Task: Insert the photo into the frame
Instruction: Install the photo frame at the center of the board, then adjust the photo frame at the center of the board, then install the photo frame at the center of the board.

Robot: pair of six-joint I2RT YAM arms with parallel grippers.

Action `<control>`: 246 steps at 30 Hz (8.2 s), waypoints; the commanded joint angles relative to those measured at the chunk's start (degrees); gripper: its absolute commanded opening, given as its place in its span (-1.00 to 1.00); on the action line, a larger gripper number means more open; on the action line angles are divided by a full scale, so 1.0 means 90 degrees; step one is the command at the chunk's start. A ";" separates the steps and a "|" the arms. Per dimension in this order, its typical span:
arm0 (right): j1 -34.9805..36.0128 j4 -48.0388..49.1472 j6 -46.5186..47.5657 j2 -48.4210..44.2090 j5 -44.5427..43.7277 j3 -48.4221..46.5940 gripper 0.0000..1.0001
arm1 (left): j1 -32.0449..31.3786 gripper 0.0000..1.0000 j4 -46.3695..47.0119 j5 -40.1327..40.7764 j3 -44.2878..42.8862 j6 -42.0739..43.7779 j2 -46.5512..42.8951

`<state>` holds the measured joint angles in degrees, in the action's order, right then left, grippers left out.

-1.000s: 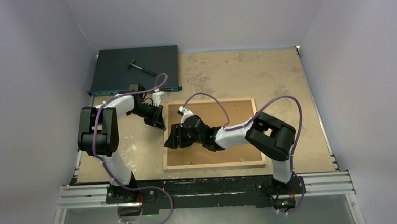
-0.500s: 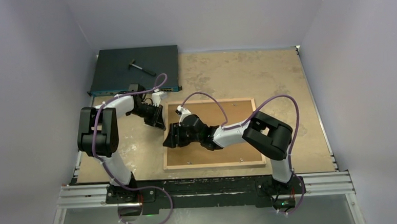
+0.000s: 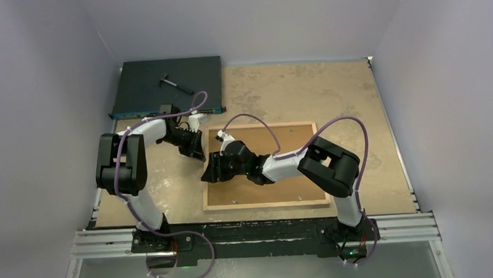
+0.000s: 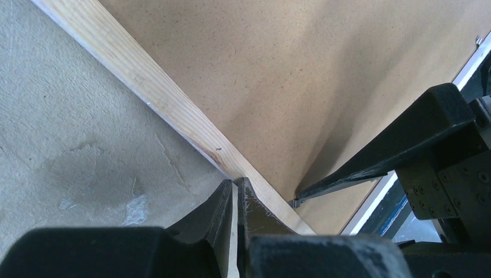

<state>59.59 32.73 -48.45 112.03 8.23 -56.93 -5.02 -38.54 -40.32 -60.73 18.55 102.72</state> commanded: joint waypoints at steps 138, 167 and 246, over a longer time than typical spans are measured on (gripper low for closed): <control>-0.2328 -0.0790 0.1205 0.0242 0.0914 -0.0978 0.18 | -0.1035 -0.90 0.0254 0.0440 -0.1582 0.0492 0.1217; -0.2158 -0.0566 0.0882 0.0616 0.0867 -0.1116 0.03 | -0.1035 -0.91 0.0269 0.0335 -0.1503 0.0440 0.1141; -0.2197 -0.0256 -0.0536 -0.0222 0.0093 -0.0208 0.16 | -0.0909 -0.93 0.0126 0.0052 -0.1537 0.0433 0.0590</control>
<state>39.48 27.14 -50.50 107.79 6.63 -56.49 -13.26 -38.65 -37.45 -74.24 23.20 110.13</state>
